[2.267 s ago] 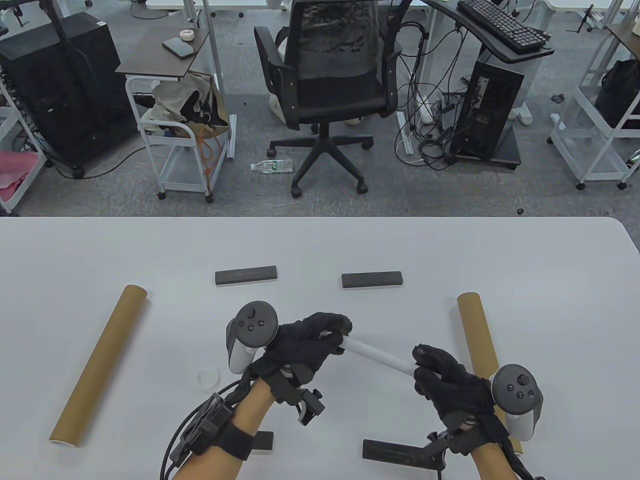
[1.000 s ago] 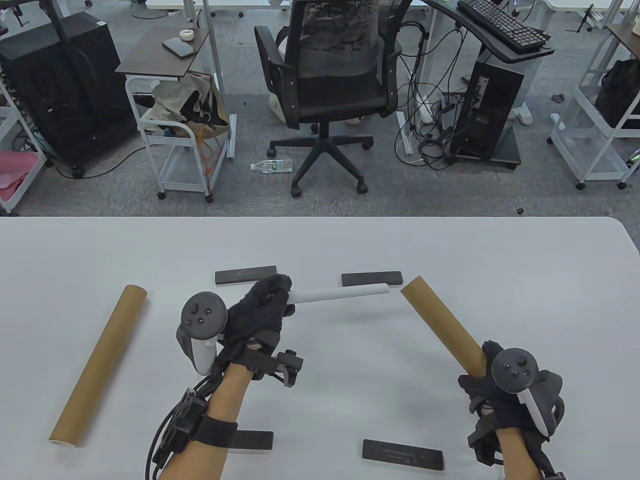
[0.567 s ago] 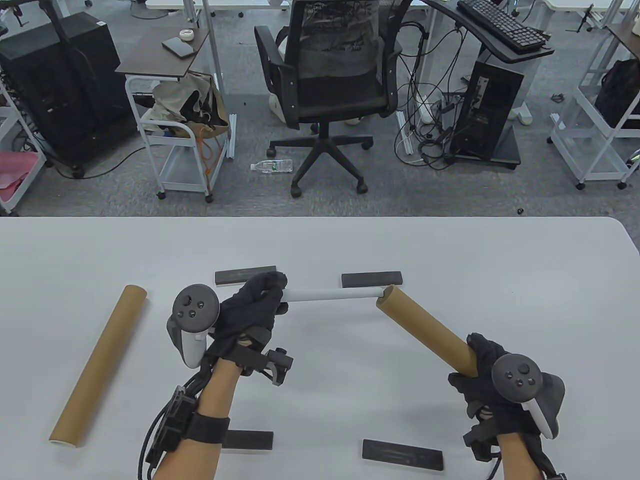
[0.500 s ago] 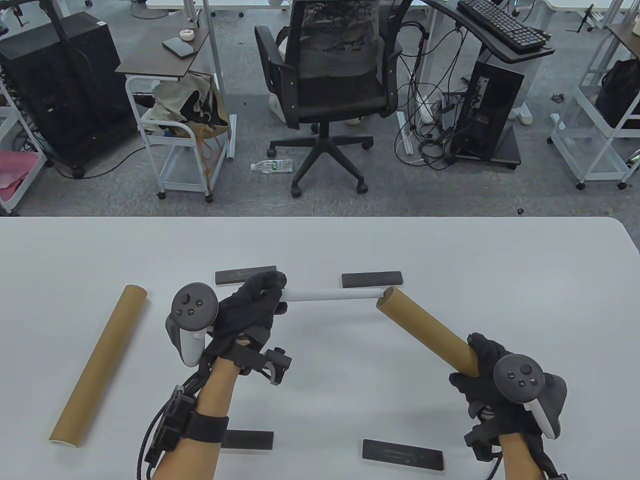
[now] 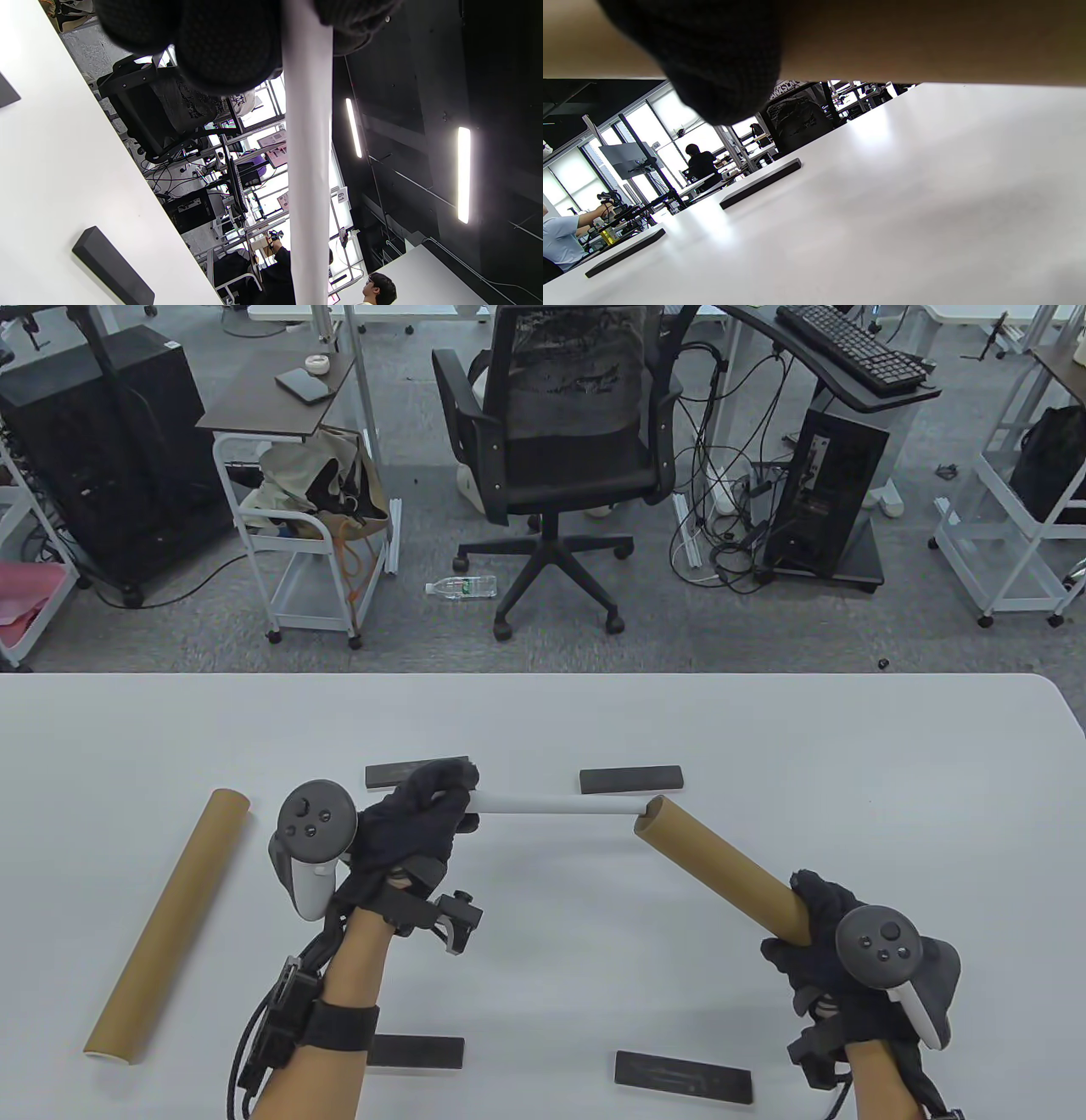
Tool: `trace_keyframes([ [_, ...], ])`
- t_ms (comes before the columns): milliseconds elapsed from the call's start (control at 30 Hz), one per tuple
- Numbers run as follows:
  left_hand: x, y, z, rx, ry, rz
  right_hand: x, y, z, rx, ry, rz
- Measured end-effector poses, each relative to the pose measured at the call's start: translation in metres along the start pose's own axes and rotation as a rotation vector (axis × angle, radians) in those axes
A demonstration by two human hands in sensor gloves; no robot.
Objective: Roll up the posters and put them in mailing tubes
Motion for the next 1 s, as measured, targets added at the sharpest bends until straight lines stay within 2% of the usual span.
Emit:
trace_keyframes([
  [100, 0.0, -0.001, 0.003, -0.028, 0.033, 0.008, 0.0, -0.001, -0.001, -0.005, -0.005, 0.01],
  [200, 0.0, -0.001, 0.017, -0.009, 0.16, 0.02, 0.0, -0.005, -0.003, 0.014, -0.027, 0.035],
  [333, 0.003, -0.003, 0.034, -0.026, 0.236, 0.028, 0.003, -0.02, -0.006, 0.072, -0.029, 0.1],
  [500, 0.02, -0.001, 0.082, -0.062, 0.355, 0.032, 0.013, -0.059, -0.015, 0.165, -0.005, 0.242],
  [533, 0.027, -0.001, 0.097, -0.023, 0.4, 0.036, 0.016, -0.067, -0.016, 0.173, 0.004, 0.265],
  [600, 0.033, -0.003, 0.109, 0.058, 0.46, 0.039, 0.018, -0.072, -0.018, 0.141, 0.001, 0.296],
  [700, 0.033, -0.015, 0.098, 0.126, 0.363, 0.061, 0.019, -0.068, -0.016, 0.036, -0.016, 0.287],
  [767, 0.031, -0.024, 0.077, 0.13, 0.286, 0.078, 0.018, -0.059, -0.011, -0.006, -0.003, 0.268],
  [1000, 0.026, -0.025, 0.028, 0.241, 0.148, 0.046, 0.012, -0.04, -0.005, -0.079, -0.002, 0.215],
])
Point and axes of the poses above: the tracker on the back of each hand, its own y axis roughly to the little-finger side, its own x axis roughly from the fingertips to the wrist, z = x × y, the point moved 4 cm from there along -x, roughly from the wrist to the fingertips, and after that the axes turned 6 degrees about -y, right-handed, at the moved point
